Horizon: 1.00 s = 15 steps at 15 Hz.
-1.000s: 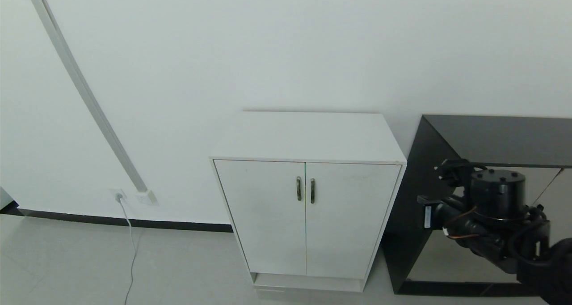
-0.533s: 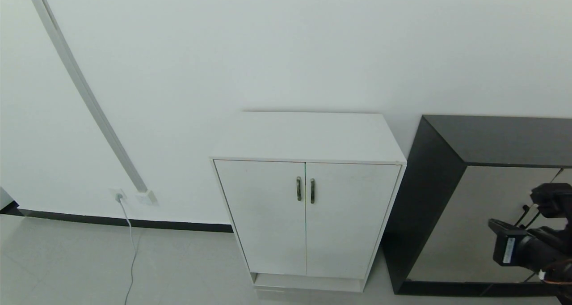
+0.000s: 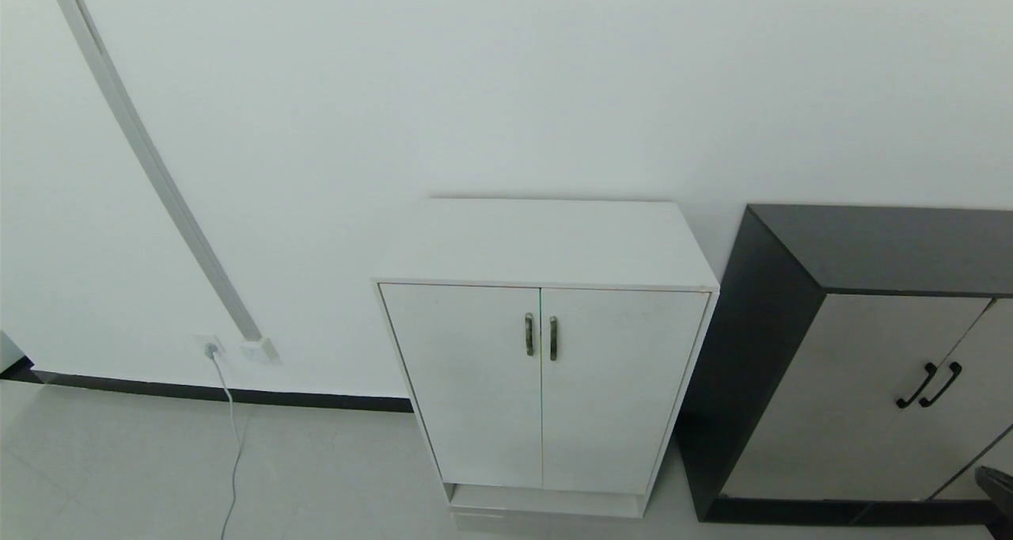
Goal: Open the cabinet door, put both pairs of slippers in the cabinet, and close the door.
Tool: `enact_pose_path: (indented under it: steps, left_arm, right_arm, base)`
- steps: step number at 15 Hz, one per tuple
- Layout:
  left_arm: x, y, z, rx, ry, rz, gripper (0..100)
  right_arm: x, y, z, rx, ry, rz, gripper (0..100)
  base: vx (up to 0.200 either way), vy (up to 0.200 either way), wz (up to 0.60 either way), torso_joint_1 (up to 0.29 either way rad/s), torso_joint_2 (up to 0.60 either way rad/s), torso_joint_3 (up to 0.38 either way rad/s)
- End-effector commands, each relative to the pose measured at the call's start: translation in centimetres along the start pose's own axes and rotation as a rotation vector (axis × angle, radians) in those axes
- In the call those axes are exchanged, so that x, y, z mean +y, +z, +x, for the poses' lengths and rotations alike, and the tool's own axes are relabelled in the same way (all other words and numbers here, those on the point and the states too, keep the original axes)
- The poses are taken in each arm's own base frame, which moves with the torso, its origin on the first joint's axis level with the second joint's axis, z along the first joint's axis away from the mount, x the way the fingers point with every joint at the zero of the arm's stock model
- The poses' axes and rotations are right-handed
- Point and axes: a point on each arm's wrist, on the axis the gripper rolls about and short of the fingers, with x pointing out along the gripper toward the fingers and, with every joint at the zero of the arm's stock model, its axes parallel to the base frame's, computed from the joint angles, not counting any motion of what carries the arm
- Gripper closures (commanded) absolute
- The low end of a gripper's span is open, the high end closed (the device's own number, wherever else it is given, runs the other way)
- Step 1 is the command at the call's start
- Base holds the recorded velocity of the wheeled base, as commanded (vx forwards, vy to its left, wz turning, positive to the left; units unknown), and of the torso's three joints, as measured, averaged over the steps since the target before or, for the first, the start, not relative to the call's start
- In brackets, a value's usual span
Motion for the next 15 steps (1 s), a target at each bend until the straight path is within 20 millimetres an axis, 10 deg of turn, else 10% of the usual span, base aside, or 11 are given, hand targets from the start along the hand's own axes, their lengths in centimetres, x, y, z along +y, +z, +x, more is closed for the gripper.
enact_pose_path:
  steps: [1,5,15]
  left_arm:
    - [0.0,0.0,0.0,0.000,0.001,-0.001,100]
    - [0.0,0.0,0.0,0.002,0.001,-0.001,100]
    - [0.0,0.0,0.0,0.000,0.001,-0.001,100]
  right_arm:
    - [-1.3,-0.8,-4.3,-0.103,0.011,0.022,100]
    - [-2.2,-2.0,-7.9,-0.102,0.119,0.015,100]
    - [-1.9,-5.4,-7.6,-0.072,0.274,-0.038,100]
  base:
    - [0.000,0.000,0.00,0.000,0.00,0.000]
    - [0.000,0.000,0.00,0.000,0.00,0.000]
    - [0.000,0.000,0.00,0.000,0.00,0.000]
